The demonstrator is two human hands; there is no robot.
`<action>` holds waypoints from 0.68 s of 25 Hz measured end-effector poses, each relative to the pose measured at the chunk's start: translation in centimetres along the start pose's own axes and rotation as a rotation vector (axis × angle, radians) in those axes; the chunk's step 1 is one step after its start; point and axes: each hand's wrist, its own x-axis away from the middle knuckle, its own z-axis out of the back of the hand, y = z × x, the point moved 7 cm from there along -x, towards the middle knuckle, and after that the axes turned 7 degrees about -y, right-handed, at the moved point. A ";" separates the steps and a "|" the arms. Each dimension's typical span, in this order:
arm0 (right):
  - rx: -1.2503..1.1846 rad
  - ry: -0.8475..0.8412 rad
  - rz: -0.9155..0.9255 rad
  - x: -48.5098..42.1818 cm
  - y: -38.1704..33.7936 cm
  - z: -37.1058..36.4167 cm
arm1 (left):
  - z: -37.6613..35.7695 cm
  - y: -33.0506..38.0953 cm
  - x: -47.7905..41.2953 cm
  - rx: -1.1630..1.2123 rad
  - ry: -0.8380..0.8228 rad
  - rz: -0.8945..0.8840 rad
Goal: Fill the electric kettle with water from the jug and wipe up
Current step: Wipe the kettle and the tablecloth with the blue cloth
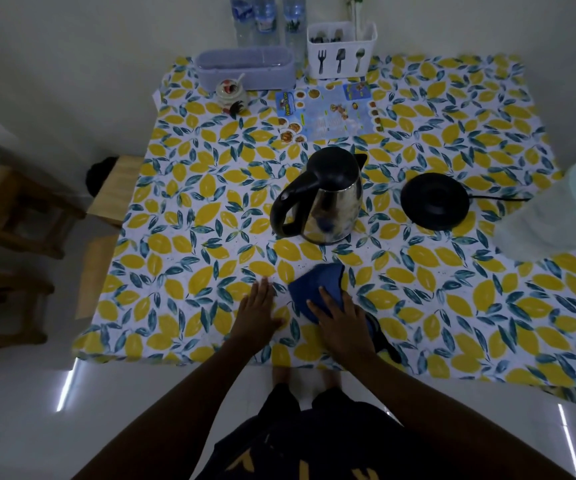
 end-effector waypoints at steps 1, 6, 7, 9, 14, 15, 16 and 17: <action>0.021 0.000 -0.004 0.5 1.0 -0.1 | 0.1 0.0 0.1 -0.001 -0.004 -0.003; -0.032 -0.067 -0.261 -0.9 6.2 1.1 | 0.2 0.2 0.3 -0.004 -0.011 -0.011; -0.052 -0.048 -0.302 -1.6 6.4 1.4 | 0.3 0.2 0.3 -0.003 -0.012 -0.012; -0.069 -0.010 -0.350 -3.0 5.3 2.3 | 0.5 0.0 0.4 -0.013 -0.029 -0.022; 0.001 -0.012 -0.089 -2.1 -2.3 2.1 | 0.5 -0.4 1.0 -0.092 -0.040 -0.035; 0.022 -0.030 -0.018 -1.0 -3.2 1.6 | 0.5 -0.5 1.0 -0.100 -0.037 -0.035; 0.049 -0.059 0.036 0.1 -3.6 1.0 | 0.5 -0.6 1.0 -0.102 -0.039 -0.037; 0.086 -0.093 0.076 1.2 -3.3 0.4 | 0.5 -0.7 1.0 -0.101 -0.042 -0.041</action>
